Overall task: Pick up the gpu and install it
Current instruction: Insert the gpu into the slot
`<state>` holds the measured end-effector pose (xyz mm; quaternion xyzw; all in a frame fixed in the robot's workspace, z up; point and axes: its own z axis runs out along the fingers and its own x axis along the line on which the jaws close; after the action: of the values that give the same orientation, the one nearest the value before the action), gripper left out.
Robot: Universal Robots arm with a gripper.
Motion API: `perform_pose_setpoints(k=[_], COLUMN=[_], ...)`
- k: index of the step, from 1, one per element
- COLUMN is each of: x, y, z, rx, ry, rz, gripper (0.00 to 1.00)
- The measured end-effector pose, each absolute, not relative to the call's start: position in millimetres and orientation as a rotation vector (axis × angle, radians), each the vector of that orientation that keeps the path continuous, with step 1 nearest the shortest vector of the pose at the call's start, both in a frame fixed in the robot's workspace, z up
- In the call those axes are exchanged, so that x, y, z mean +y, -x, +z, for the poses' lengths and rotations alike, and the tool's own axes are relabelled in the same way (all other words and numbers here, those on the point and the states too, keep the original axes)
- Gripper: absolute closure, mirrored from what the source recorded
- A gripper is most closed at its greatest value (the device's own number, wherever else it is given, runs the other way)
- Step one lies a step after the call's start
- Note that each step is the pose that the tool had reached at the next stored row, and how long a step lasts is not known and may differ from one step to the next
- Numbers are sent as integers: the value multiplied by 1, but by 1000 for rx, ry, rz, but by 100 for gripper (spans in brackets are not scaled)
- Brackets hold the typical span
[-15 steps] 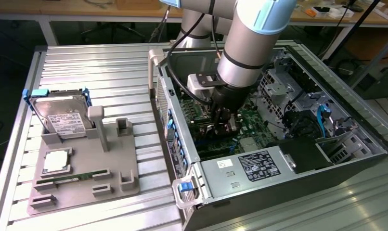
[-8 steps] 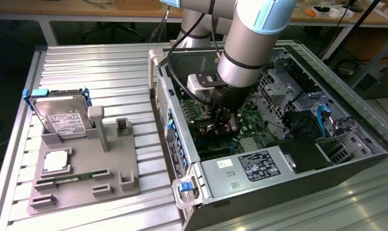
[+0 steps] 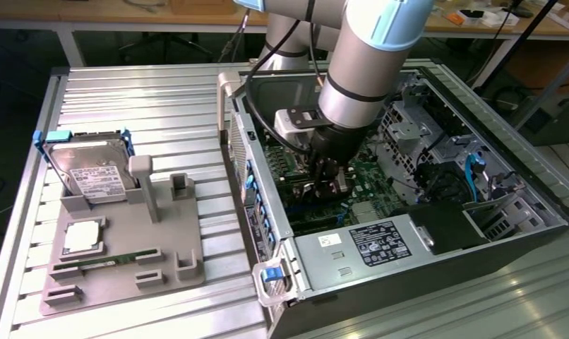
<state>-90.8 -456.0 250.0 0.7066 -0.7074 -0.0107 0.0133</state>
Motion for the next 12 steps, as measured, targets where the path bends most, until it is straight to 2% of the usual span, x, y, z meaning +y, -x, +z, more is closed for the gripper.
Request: perform_pose_setpoints(k=[12], x=[-456], y=[91], z=[251], rx=[-2204], ry=[-2202], rz=[-33], gripper=[73])
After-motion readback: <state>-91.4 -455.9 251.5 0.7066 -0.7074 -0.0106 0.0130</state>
